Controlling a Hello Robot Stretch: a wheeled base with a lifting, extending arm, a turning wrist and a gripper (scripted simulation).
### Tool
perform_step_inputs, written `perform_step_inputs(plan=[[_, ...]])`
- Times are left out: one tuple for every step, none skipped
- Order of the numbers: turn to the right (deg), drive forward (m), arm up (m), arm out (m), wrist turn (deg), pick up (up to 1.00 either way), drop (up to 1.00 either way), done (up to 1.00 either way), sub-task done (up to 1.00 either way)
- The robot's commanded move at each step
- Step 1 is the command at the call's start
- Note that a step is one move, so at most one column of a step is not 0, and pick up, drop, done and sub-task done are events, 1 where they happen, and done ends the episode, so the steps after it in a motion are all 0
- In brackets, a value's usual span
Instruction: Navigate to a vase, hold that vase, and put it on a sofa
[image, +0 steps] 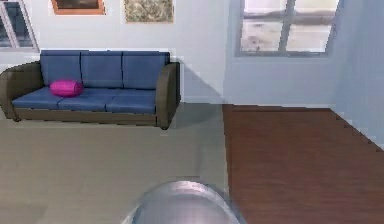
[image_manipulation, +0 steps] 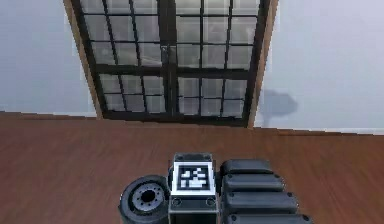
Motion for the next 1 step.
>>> perform_step_inputs(plan=[[-36.0,0.00,0.00,0.00,0.0,0.00,0.00,0.00,0.00]])
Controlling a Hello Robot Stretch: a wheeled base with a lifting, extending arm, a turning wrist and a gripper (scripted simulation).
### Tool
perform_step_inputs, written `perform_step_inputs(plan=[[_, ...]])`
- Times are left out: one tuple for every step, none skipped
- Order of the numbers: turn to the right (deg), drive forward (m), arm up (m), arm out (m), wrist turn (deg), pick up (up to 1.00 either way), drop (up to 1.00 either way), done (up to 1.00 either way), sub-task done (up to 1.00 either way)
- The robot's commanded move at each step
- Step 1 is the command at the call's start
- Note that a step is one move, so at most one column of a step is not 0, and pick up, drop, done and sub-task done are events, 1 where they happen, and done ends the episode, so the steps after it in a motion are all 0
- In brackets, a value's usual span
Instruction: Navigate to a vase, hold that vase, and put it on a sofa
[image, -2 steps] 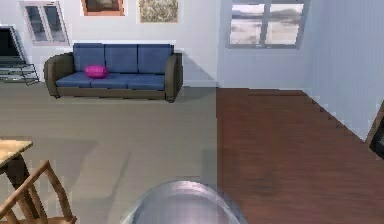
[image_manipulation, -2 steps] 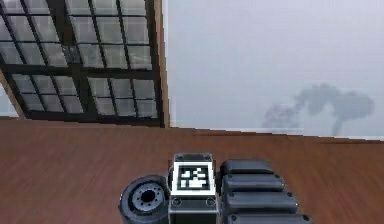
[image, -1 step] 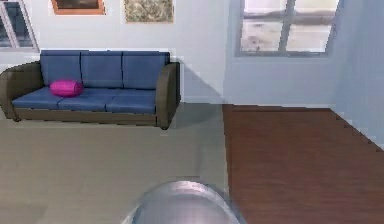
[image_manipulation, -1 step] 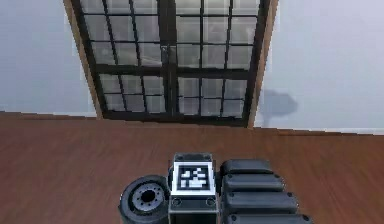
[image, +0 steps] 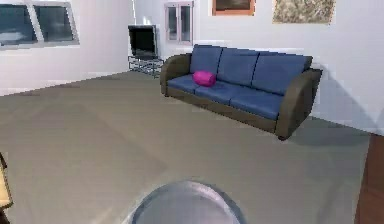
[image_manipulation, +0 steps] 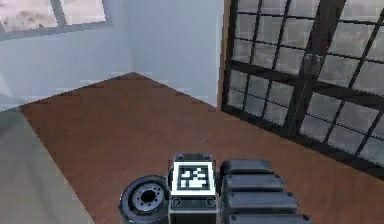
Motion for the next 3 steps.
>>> perform_step_inputs(plan=[[0.0,1.00,0.00,0.00,0.0,0.00,0.00,0.00,0.00],[0.0,1.00,0.00,0.00,0.0,0.00,0.00,0.00,0.00],[-6.0,0.00,0.00,0.00,0.0,0.00,0.00,0.00,0.00]])
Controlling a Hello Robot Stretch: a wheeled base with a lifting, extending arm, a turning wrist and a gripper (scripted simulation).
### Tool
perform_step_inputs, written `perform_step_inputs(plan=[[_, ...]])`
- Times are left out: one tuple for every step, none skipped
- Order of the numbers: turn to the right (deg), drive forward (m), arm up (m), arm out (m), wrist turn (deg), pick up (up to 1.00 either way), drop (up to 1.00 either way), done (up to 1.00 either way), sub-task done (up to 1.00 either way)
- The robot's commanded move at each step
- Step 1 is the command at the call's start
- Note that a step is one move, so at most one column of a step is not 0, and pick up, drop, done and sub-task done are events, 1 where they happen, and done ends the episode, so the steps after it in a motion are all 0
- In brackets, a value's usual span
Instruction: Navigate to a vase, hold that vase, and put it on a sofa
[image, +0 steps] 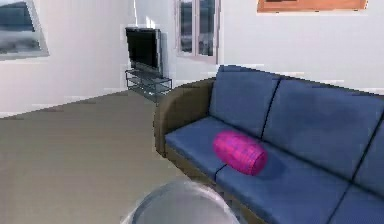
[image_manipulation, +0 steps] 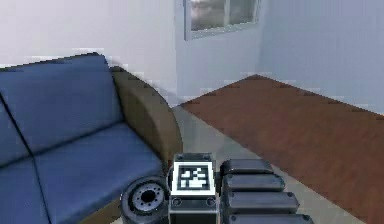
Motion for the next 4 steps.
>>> perform_step_inputs(plan=[[0.0,0.60,0.00,0.00,0.0,0.00,0.00,0.00,0.00],[-45.0,0.00,0.00,0.00,0.0,0.00,0.00,0.00,0.00],[-45.0,0.00,0.00,0.00,0.0,0.00,0.00,0.00,0.00],[-45.0,0.00,0.00,0.00,0.0,0.00,0.00,0.00,0.00]])
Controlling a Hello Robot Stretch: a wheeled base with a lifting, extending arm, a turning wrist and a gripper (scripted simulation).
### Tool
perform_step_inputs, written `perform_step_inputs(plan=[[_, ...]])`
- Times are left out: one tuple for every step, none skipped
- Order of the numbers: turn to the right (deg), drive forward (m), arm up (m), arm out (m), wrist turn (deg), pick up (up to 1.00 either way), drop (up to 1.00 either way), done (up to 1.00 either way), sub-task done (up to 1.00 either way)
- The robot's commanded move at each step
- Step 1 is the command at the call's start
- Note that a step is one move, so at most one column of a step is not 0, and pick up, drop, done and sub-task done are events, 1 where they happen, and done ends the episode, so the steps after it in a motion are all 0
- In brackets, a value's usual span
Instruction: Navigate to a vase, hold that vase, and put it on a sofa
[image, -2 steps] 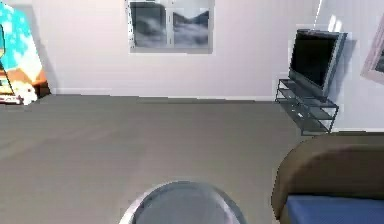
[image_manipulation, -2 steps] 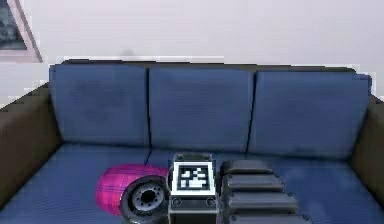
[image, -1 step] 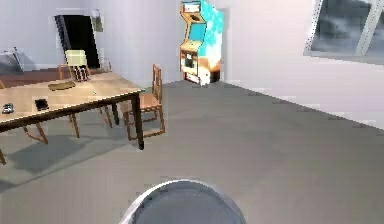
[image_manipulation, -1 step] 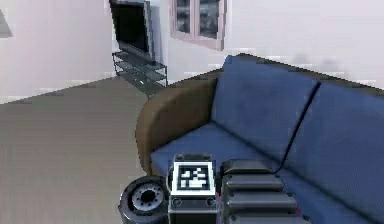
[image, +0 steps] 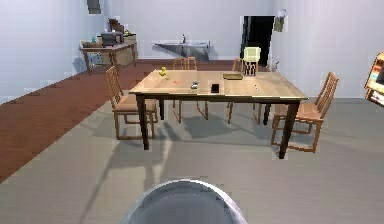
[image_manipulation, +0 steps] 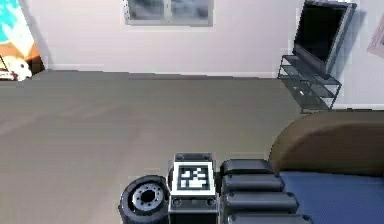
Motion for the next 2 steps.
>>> perform_step_inputs(plan=[[-30.0,0.00,0.00,0.00,0.0,0.00,0.00,0.00,0.00],[45.0,0.00,0.00,0.00,0.0,0.00,0.00,0.00,0.00]])
